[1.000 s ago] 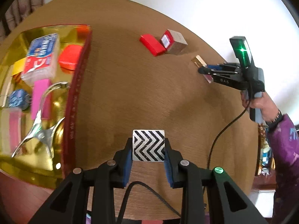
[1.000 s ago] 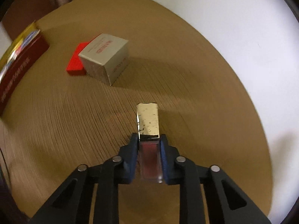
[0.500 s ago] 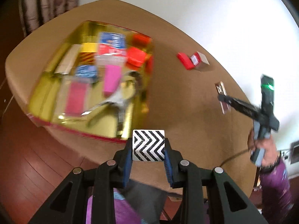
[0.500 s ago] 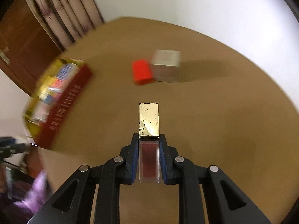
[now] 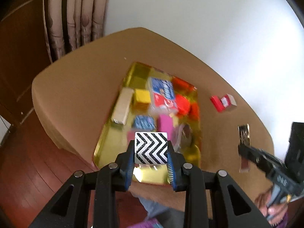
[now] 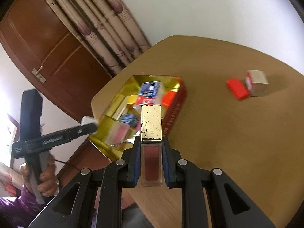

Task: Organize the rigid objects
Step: 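Carry the lipstick into the tray and open right while left holds the cube above it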

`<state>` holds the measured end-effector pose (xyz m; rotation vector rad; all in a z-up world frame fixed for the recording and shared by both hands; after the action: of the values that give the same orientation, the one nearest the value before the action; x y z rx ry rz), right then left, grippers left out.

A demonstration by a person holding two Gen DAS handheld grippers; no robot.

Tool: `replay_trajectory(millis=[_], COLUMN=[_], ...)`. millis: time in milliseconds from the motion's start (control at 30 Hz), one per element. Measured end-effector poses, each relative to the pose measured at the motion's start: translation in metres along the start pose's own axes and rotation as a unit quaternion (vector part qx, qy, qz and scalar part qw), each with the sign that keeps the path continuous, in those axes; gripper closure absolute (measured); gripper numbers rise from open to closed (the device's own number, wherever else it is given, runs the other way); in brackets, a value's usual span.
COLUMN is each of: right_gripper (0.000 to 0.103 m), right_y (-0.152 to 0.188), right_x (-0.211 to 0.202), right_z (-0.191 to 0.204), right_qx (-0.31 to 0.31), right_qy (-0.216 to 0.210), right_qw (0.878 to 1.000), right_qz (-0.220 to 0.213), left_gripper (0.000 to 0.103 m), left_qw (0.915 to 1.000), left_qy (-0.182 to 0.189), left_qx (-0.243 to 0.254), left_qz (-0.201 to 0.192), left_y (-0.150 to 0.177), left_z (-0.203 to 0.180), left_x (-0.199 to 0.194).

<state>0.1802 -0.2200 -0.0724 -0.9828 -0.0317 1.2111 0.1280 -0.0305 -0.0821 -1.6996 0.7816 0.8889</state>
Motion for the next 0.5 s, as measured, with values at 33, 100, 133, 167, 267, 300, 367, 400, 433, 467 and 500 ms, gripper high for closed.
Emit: replay_trajectory(millis=[33,100,133,167,267,300,367,400,433,467,500], right_gripper=[0.085,0.085,0.085,0.085,0.085,0.085,0.085,0.085,0.085,0.084,0.084], right_y=[-0.003,-0.005,-0.008,-0.011,-0.015,-0.016,-0.019,-0.020,-0.023,-0.024,-0.026], right_x=[0.009,0.021,0.027,0.036,0.054,0.058,0.065,0.070,0.075,0.080,0.084], right_z=[0.003,0.009,0.008,0.011,0.013,0.013,0.011,0.011,0.012,0.011,0.010], right_qx=[0.004,0.014,0.015,0.020,0.027,0.027,0.033,0.036,0.037,0.041,0.045], right_qy=[-0.005,-0.011,-0.010,-0.012,-0.008,-0.007,-0.008,-0.006,-0.005,-0.005,-0.006], right_qw=[1.000,1.000,1.000,1.000,0.999,0.999,0.999,0.999,0.999,0.999,0.999], right_qz=[0.002,0.009,0.011,0.016,0.023,0.024,0.027,0.028,0.028,0.029,0.030], left_gripper=[0.073,0.073,0.073,0.073,0.073,0.073,0.073,0.073,0.073,0.073,0.073], left_qw=[0.9999,0.9997,0.9996,0.9996,0.9995,0.9995,0.9996,0.9996,0.9994,0.9994,0.9994], left_qy=[-0.010,-0.020,-0.022,-0.021,-0.018,-0.018,-0.015,-0.017,-0.023,-0.024,-0.020], left_qx=[0.003,0.010,0.006,0.002,-0.001,0.000,0.007,0.010,0.014,0.016,0.016], left_qz=[0.001,0.008,0.013,0.017,0.025,0.025,0.024,0.022,0.020,0.020,0.023], left_y=[-0.005,-0.011,-0.013,-0.016,-0.021,-0.022,-0.022,-0.021,-0.021,-0.021,-0.021], left_z=[0.004,0.010,0.012,0.015,0.020,0.021,0.022,0.023,0.024,0.025,0.024], left_x=[0.006,0.021,0.029,0.037,0.054,0.058,0.062,0.063,0.065,0.068,0.070])
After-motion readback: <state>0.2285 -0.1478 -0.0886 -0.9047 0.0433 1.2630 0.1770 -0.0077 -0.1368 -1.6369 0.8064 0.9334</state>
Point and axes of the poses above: each gripper's, at about its wrist camera, not at the fingertips, and x roughly the way its jaws point, z to its left, y to its underside, the point moved 8 cm from there along x, roughly the way its jaws point, and after that the axes turned 4 degrees about -y, right-handed, at the moved point
